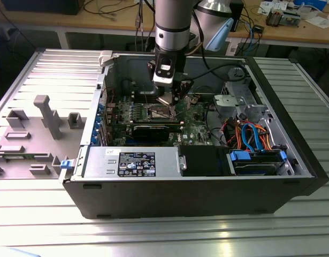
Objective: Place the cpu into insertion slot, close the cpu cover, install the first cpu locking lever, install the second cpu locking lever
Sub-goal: 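Place the cpu into insertion slot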
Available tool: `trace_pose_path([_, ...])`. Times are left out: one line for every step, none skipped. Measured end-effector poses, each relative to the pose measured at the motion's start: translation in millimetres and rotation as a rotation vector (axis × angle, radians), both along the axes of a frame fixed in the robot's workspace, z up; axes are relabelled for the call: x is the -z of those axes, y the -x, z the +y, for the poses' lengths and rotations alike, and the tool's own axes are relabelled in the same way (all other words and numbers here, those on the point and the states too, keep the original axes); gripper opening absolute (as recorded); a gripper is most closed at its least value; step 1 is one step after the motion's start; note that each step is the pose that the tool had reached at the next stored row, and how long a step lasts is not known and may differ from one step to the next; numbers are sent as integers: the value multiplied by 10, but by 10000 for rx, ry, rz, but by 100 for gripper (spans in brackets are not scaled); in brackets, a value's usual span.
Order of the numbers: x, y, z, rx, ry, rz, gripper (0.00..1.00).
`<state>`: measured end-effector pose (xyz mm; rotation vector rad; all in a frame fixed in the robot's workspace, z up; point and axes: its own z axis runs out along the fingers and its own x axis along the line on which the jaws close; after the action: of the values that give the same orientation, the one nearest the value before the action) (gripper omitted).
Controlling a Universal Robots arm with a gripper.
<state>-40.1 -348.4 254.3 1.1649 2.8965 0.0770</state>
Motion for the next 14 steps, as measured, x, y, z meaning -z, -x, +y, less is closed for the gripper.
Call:
trace_pose_path([1,0,0,27,3,0,55])
trace_pose_path([3,0,0,77,8,0,55])
trace_pose_path([4,0,0,103,11,0,55])
trace_pose_path([4,0,0,126,14,0,55])
trace_pose_path([6,0,0,162,18,0,55])
trace_pose_path([7,0,0,188,21,0,55])
trace_pose_path([8,0,0,210,24,0,55])
trace_pose_path([9,0,0,251,30,0,55])
trace_pose_path([10,0,0,287,35,0,55])
trace_pose_path([12,0,0,326,40,0,55])
trace_pose_path([13,0,0,373,46,0,55])
trace_pose_path([14,0,0,407,50,0,55])
trace_pose_path([16,0,0,448,55,0,55])
trace_pose_path([17,0,0,470,58,1,55])
